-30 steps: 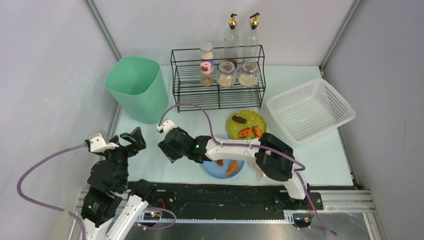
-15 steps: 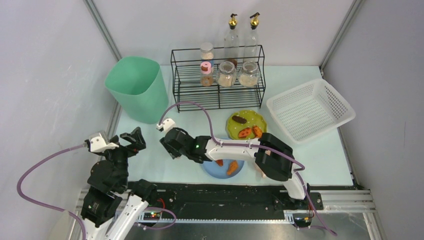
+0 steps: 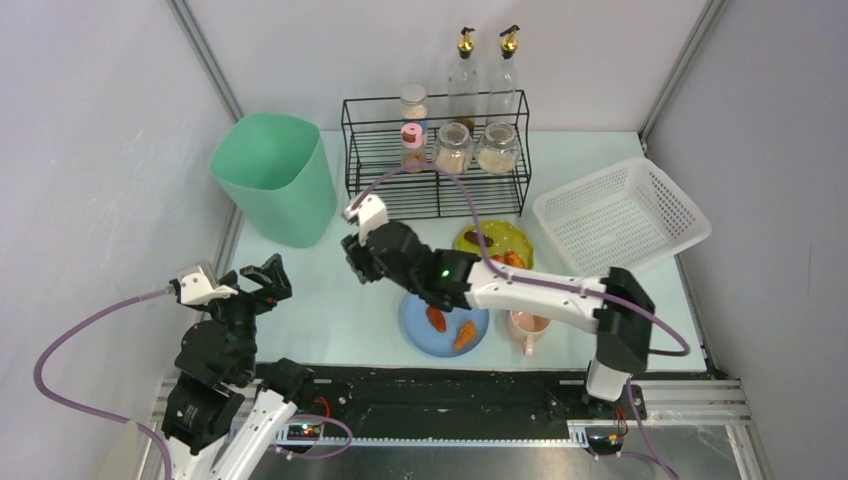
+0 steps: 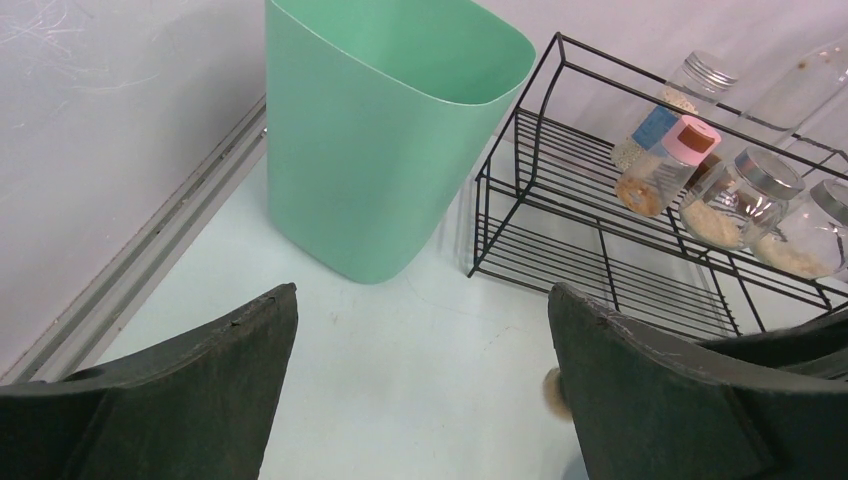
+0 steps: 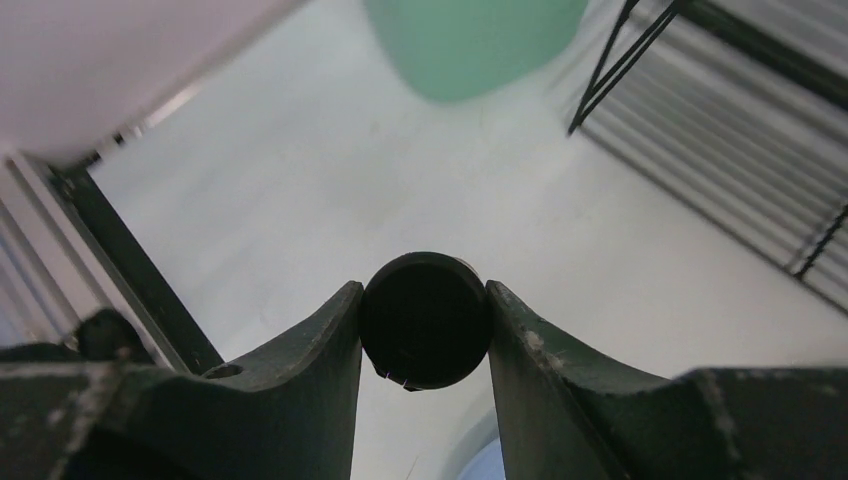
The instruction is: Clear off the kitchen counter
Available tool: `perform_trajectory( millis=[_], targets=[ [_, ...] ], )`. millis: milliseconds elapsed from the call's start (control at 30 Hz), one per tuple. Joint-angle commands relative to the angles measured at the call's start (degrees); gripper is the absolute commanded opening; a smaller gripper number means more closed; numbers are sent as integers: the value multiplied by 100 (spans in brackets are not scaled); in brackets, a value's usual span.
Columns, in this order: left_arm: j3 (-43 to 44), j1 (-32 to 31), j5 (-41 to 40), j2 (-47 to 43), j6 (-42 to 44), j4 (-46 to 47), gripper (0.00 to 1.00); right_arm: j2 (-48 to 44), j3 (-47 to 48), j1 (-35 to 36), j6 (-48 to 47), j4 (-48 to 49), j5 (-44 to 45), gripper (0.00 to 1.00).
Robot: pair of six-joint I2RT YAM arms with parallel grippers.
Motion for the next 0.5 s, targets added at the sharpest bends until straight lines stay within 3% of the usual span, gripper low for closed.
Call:
perform_trajectory(
  millis=[0,233,467],
  targets=[
    [-20,48,-21,66,5,144,98,-750,-61,-301,-205,493,112,19],
    [-17,43,8,83,6,146,98,-1171,51,-921,-375,824,-151,19],
    [-19,43,13,74,6,142,98,-1013,486,-1394,-427,1266,-188,18]
  ],
)
